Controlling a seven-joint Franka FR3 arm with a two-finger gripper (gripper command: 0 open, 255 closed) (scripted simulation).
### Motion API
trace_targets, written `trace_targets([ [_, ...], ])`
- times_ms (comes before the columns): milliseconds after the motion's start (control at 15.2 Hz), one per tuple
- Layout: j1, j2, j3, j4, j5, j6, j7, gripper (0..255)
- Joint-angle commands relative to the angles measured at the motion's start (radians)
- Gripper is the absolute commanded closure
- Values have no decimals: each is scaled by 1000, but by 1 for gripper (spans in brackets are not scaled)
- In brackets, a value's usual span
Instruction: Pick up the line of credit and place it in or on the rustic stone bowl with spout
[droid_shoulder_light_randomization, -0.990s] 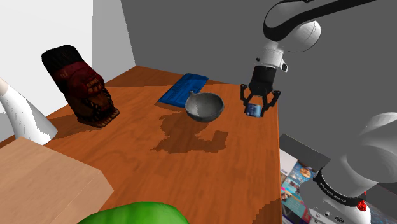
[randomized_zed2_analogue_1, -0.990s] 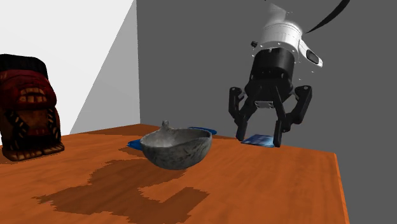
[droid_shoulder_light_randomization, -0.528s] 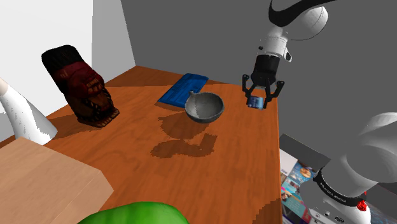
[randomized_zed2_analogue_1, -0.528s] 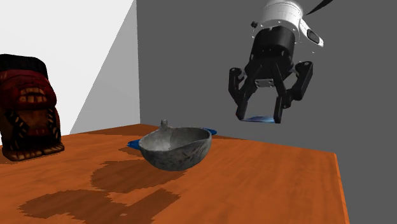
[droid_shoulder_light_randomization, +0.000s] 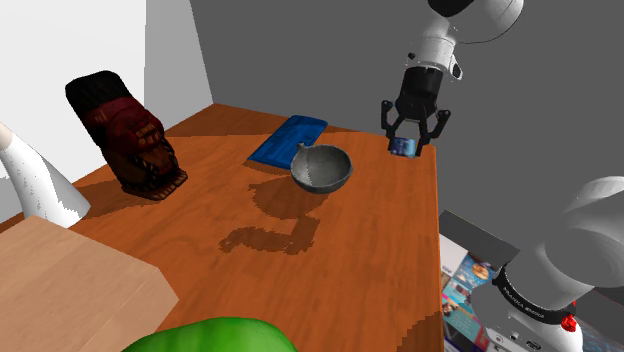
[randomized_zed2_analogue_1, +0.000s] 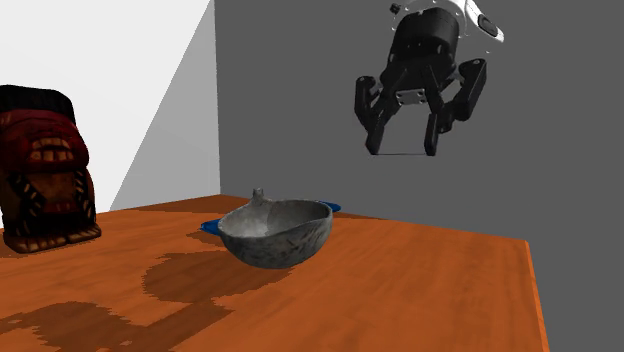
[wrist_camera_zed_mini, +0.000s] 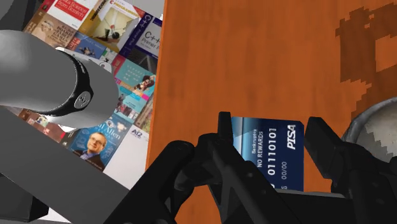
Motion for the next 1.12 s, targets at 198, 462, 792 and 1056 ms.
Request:
trace_targets([
  [198,29,155,37,152,34,27,48,255],
  [462,50,295,65,304,51,40,94,255],
  [792,68,418,85,424,58,62,126,255],
  [1056,70,428,88,383,60,107,105,255],
])
